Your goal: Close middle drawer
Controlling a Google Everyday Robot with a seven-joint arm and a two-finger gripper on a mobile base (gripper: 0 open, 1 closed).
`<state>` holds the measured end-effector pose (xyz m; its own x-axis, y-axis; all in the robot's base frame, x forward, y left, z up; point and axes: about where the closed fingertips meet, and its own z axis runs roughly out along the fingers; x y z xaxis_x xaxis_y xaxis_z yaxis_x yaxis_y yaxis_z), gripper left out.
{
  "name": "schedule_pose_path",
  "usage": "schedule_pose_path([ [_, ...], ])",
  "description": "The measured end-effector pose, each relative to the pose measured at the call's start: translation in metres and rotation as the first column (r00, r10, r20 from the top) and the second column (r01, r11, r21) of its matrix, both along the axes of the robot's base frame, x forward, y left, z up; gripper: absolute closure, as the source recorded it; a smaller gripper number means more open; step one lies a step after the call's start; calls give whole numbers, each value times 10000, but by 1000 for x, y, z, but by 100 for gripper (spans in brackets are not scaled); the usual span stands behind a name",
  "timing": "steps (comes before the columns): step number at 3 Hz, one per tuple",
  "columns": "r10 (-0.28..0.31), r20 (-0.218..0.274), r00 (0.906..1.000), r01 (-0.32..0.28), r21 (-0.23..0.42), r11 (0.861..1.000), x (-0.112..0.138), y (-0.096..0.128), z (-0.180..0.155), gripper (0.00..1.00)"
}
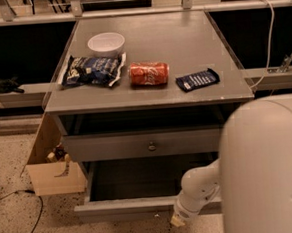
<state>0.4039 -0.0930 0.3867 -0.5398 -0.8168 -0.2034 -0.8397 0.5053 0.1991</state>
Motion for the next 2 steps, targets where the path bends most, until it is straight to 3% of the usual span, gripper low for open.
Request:
schedule_pose_path([
  [1, 202, 203, 9996, -195, -319, 9993, 13, 6, 0, 94],
  [2, 202, 203, 9996, -195, -319, 9993, 13, 6, 0, 93],
])
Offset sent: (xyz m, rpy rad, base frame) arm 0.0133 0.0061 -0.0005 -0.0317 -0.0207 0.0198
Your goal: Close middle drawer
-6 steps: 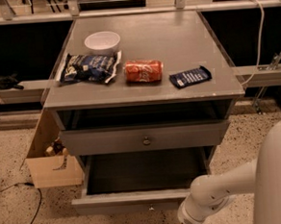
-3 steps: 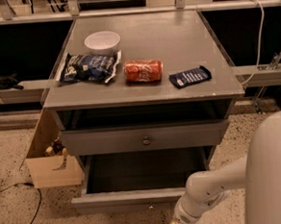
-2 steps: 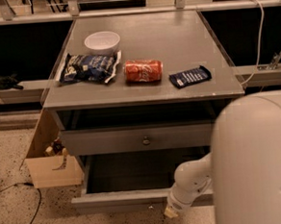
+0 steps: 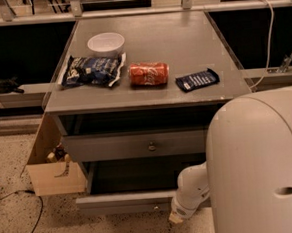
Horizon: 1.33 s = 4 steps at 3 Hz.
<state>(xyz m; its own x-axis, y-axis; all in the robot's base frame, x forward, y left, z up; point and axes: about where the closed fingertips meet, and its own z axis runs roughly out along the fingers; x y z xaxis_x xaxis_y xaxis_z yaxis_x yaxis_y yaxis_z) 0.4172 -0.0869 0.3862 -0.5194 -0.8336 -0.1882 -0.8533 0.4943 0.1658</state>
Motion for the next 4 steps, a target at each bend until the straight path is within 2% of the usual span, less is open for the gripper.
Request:
schedule_pose_path([
  [1, 0, -1, 10000, 0, 0, 10000, 0, 0, 0, 61],
  [2, 1, -1, 10000, -1, 0, 10000, 0, 0, 0, 37],
  [3, -8, 13, 10000, 8, 40, 10000, 1, 0, 0, 7],
  [4, -105, 162, 9998, 97, 485, 9988, 8, 0, 2, 0],
])
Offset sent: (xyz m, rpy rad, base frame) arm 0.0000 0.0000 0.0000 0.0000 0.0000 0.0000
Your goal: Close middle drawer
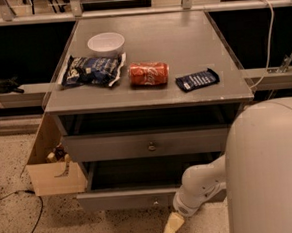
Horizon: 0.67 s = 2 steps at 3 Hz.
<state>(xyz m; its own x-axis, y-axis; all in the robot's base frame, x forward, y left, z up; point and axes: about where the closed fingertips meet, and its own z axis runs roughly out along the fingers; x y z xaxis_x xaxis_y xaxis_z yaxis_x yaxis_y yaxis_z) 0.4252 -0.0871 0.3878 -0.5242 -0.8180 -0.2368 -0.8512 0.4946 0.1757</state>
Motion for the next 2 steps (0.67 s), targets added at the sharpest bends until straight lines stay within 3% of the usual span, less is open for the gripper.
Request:
schedule_pose_path([
  [1, 379, 459, 9982, -381, 29, 9993, 19, 12, 3, 0],
  [2, 379, 459, 9982, -381, 29, 9993, 19, 12, 3, 0],
])
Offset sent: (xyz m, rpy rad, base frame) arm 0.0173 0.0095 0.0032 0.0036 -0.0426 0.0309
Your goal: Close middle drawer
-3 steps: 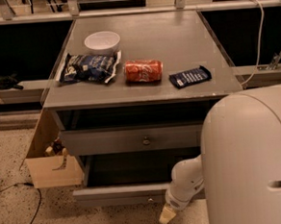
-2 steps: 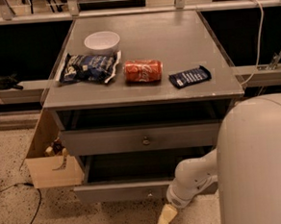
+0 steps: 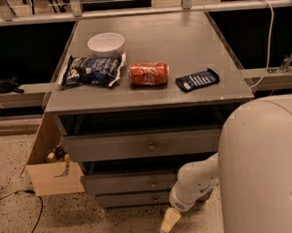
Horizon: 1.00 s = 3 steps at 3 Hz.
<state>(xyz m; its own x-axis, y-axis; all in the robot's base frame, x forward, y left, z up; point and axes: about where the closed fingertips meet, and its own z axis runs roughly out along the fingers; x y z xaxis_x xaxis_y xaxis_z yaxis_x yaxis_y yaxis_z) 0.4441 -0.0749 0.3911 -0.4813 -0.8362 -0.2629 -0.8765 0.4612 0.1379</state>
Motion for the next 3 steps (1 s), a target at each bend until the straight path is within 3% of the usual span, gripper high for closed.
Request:
schedule_pose_path([
  [2, 0, -1, 10000, 0, 0, 10000, 0, 0, 0, 44],
  [3, -4, 3, 10000, 4, -38, 10000, 1, -1, 0, 76],
])
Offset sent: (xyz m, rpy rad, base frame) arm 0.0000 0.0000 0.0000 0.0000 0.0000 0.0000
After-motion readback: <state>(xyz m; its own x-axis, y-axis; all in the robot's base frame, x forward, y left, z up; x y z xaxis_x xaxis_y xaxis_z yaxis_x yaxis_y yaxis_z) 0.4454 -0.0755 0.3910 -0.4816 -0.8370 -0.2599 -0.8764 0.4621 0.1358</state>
